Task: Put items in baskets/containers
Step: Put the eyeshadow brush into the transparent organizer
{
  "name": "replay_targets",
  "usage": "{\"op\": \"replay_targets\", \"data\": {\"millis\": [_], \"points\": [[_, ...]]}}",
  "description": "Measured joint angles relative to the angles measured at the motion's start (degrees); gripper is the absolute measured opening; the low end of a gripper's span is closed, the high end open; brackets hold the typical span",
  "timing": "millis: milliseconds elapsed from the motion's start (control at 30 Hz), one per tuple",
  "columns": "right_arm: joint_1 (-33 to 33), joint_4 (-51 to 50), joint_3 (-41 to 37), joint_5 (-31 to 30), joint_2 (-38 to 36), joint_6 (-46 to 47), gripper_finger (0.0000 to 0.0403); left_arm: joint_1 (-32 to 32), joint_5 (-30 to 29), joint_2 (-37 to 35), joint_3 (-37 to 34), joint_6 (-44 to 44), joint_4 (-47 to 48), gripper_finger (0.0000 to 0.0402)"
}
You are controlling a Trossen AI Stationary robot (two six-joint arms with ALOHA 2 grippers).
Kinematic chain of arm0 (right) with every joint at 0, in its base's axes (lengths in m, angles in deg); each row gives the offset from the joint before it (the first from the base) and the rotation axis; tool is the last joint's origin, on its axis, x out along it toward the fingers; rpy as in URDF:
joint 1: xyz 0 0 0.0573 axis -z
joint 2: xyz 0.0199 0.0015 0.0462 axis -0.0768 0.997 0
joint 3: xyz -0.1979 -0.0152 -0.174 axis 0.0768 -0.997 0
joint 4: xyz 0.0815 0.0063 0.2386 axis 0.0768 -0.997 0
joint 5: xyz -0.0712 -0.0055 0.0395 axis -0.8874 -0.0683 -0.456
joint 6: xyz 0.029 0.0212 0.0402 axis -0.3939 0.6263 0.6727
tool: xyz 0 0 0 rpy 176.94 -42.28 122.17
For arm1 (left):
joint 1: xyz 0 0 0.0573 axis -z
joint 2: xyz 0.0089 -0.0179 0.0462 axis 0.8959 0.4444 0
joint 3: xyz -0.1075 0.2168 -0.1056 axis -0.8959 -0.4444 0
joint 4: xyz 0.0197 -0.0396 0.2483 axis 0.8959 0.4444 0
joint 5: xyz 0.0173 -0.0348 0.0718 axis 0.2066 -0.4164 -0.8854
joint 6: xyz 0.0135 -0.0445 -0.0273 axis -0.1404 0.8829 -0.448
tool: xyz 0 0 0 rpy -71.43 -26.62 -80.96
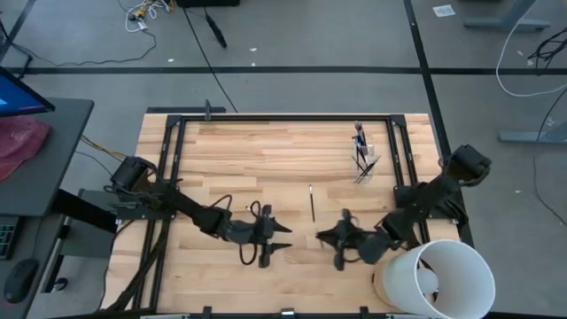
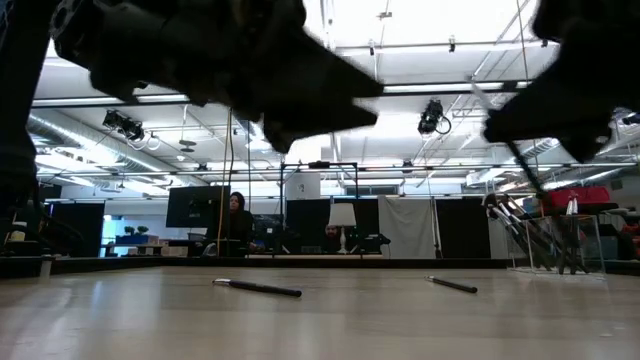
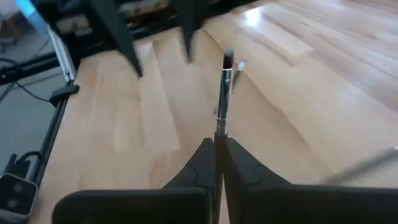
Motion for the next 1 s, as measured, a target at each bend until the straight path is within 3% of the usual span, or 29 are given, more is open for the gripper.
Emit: {"op": "replay_targets", "data": {"millis": [200, 367, 633, 1000], "points": [[-2.15, -0.86, -9.05, -2.72, -10.96, 5.30, 0.0006, 2.42, -6.51, 0.12, -3.47, 4.34, 1.58, 0.0188], [0.95, -1.61, -14.13, -4.83, -22.50, -0.18, 0.0007, 3.19, -14.43, 0.15, -6.80, 8.28, 0.55, 0.0177], [12.59, -1.28, -15.84, -7.51, -35.99, -16.21, 0.0007, 3.39, -19.19, 0.21, -8.17, 8.48, -4.07, 0.0177], [31.74, -0.54, -15.81, -7.25, -41.59, -31.99, 0.0010, 3.35, -19.22, 0.21, -8.11, 8.31, -4.81, 0.0177]]}}
